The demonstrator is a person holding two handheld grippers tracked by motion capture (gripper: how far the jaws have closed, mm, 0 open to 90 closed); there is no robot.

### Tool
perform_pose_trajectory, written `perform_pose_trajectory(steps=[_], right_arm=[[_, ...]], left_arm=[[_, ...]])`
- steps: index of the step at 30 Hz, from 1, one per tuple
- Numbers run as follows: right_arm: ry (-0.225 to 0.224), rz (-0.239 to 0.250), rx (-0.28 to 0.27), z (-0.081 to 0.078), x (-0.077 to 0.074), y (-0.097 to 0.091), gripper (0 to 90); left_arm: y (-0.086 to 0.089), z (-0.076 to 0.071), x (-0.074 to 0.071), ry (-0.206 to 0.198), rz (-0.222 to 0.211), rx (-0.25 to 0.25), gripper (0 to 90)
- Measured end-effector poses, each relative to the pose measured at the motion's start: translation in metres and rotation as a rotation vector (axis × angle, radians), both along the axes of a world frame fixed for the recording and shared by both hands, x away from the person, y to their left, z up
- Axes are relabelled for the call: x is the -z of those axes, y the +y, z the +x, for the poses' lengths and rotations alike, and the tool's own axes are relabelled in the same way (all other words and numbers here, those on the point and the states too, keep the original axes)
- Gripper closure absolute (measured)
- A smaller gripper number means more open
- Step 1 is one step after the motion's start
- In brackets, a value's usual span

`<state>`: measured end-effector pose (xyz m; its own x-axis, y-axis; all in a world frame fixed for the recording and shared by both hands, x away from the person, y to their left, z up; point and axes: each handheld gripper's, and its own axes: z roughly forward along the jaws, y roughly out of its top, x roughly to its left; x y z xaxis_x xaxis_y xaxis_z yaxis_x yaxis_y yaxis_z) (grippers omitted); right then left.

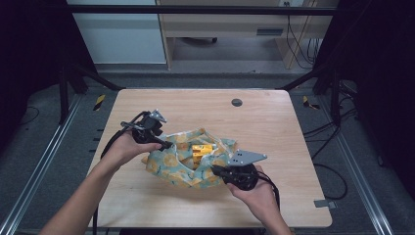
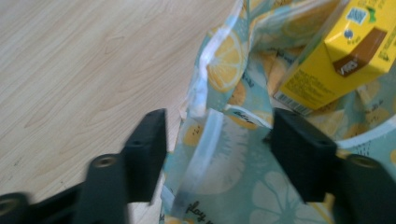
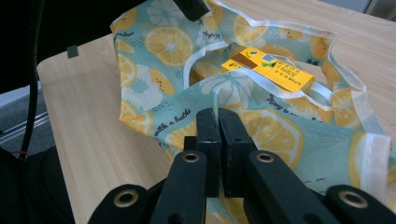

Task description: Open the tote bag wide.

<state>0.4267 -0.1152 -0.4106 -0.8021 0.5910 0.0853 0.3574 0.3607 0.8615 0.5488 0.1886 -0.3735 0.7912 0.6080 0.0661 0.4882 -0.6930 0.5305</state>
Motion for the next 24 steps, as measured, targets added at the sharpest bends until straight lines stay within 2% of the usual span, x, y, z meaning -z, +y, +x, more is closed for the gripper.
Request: perform_pose_trajectory(steps=[1,2,3,4,5,10,11,14,18,24], right_arm=[[0.000,-0.001,0.000,0.001,0.000,0.000,87.9],[-0.001,0.001,0.004,0.001,0.001,0.000,87.8],[0.002,0.001,0.008,0.002,0.001,-0.001,87.8],[0.002,0.001,0.008,0.002,0.001,-0.001,87.8],[0.004,0.001,0.010,0.002,0.002,-0.001,87.8],[0.007,-0.004,0.010,0.001,0.003,0.000,87.7],[0.006,-0.003,0.010,0.001,0.003,-0.001,87.7],[0.009,-0.005,0.010,0.001,0.004,0.000,87.6],[0.005,-0.009,0.008,0.000,0.004,0.001,87.5],[-0.005,-0.013,0.016,-0.006,0.004,0.000,87.2]], left_arm=[[-0.001,-0.001,0.002,-0.001,0.015,0.006,42.2],[-0.001,-0.002,0.002,-0.004,0.034,0.023,51.6],[-0.002,-0.003,0.003,-0.008,0.036,0.028,61.2],[-0.002,-0.004,0.004,-0.009,0.031,0.035,61.2],[-0.001,-0.007,0.004,-0.020,0.021,0.044,71.7],[0.002,-0.014,0.002,-0.049,0.000,0.060,85.4],[0.004,-0.017,0.001,-0.063,-0.016,0.061,86.1],[0.006,-0.020,-0.002,-0.086,-0.021,0.058,87.6],[0.010,-0.027,-0.009,-0.117,-0.072,0.046,88.5],[0.016,-0.041,-0.017,-0.120,-0.149,0.068,89.2]])
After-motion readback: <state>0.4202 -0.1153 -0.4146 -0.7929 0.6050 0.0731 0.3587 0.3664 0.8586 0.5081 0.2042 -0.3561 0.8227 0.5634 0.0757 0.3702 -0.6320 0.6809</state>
